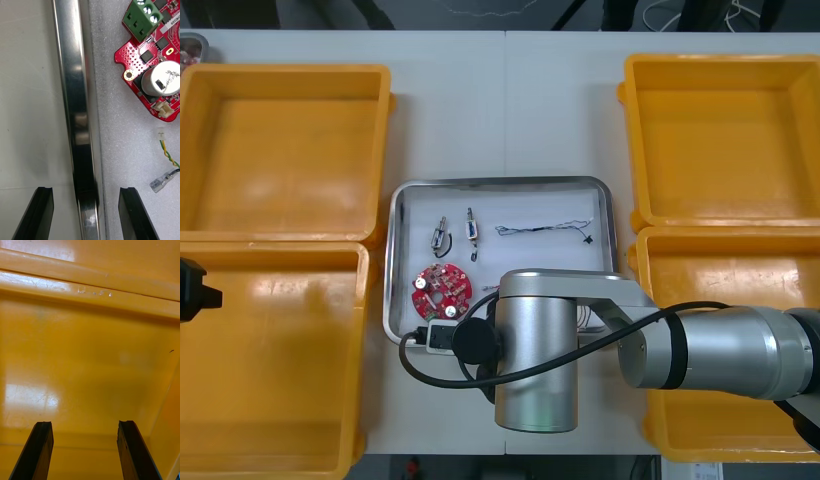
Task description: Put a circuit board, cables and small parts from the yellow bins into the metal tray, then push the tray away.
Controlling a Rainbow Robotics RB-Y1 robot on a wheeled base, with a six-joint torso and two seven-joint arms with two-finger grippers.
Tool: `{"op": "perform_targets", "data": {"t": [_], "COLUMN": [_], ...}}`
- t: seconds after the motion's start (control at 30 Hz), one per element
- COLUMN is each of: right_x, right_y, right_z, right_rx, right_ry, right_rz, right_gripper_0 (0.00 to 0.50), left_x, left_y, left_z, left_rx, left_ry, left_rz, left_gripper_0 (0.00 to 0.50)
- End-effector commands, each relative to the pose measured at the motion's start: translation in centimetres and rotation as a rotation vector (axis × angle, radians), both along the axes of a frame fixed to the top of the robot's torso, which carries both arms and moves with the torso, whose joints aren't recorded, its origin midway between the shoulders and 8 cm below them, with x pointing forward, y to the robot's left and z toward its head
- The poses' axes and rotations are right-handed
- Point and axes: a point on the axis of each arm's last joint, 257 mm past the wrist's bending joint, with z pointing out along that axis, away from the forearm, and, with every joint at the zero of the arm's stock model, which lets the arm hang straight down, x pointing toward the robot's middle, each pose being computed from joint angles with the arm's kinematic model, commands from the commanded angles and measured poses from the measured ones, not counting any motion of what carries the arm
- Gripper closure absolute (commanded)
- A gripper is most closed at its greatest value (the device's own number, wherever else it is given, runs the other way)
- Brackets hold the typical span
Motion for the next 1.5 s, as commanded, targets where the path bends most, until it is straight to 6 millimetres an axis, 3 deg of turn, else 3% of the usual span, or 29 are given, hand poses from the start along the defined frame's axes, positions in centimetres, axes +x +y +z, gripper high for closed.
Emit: {"op": "perform_targets", "data": {"t": [0.03, 0.07, 0.17, 0.27, 0.9, 1.2, 1.5], "right_x": [-0.1, -0.2, -0.1, -0.1, 2.2, 5.2, 8.5], "right_y": [2.1, 2.1, 2.1, 2.1, 2.3, 1.5, 0.6], "right_z": [1.2, 1.2, 1.1, 1.2, 3.5, 6.4, 7.9], "right_rx": [0.01, 0.01, 0.009, 0.008, -0.007, -0.045, -0.082], "right_ry": [-0.03, -0.03, -0.031, -0.032, -0.103, -0.19, -0.261], "right_rz": [0.067, 0.069, 0.068, 0.068, 0.094, 0.11, 0.083], "right_gripper_0": [0.087, 0.282, 0.433, 0.495, 0.5, 0.5, 0.5], "left_x": [-0.7, -0.7, -0.7, -0.7, -0.7, -0.7, -0.7], "left_y": [1.4, 1.4, 1.4, 1.4, 1.4, 1.4, 1.4], "left_z": [0.7, 0.7, 0.7, 0.7, 0.7, 0.7, 0.7], "left_rx": [0.085, 0.085, 0.085, 0.085, 0.085, 0.085, 0.085], "left_ry": [-0.001, -0.001, -0.001, -0.001, -0.001, -0.001, -0.001], "left_rz": [-0.048, -0.048, -0.048, -0.048, -0.048, -0.048, -0.048], "left_gripper_0": [0.0, 0.0, 0.0, 0.0, 0.0, 0.0, 0.0]}}
